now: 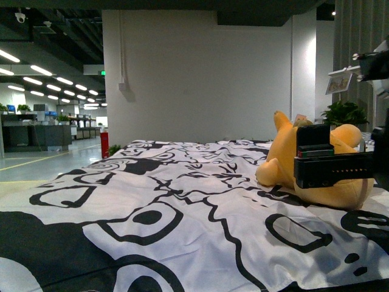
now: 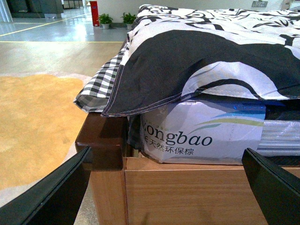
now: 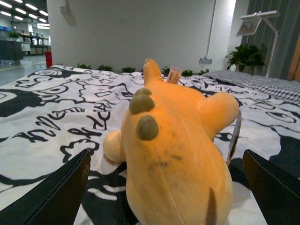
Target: Put away toys
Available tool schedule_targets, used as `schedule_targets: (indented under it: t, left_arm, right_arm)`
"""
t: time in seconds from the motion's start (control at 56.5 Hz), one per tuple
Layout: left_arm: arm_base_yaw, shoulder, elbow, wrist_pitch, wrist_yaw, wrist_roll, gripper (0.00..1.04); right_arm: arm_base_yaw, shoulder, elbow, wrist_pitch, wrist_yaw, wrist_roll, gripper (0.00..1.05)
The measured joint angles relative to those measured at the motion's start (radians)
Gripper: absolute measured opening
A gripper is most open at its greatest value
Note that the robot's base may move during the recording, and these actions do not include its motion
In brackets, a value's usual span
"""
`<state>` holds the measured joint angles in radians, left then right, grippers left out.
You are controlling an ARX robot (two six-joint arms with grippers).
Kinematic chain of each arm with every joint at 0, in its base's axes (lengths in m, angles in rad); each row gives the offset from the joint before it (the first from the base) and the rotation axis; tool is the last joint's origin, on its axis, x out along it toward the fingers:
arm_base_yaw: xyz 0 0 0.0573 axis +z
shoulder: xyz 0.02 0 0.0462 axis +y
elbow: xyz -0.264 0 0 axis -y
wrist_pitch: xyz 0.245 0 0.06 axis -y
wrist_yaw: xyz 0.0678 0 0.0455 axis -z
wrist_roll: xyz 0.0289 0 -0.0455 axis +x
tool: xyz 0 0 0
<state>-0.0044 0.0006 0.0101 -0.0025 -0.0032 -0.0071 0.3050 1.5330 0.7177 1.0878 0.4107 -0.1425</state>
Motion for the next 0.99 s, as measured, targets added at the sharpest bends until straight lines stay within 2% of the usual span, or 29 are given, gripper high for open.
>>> schedule_targets:
  t: [0.443,0.833,0.992]
  left_arm:
    - [0.000,0.000,0.000,0.000,0.000,0.000,0.98]
    - [0.000,0.000,0.000,0.000,0.000,0.000,0.98]
    - [0.000,0.000,0.000,0.000,0.000,0.000,0.98]
  right_arm:
    - [-0.004,0.225,0.239,0.132,-0.047,-0.220,0.98]
    - [-0.066,0.354,0.401,0.085,-0.083,-0.348,0.98]
    - [-0.097,0.362,0.428,0.017,-0.088,-0.366,0.98]
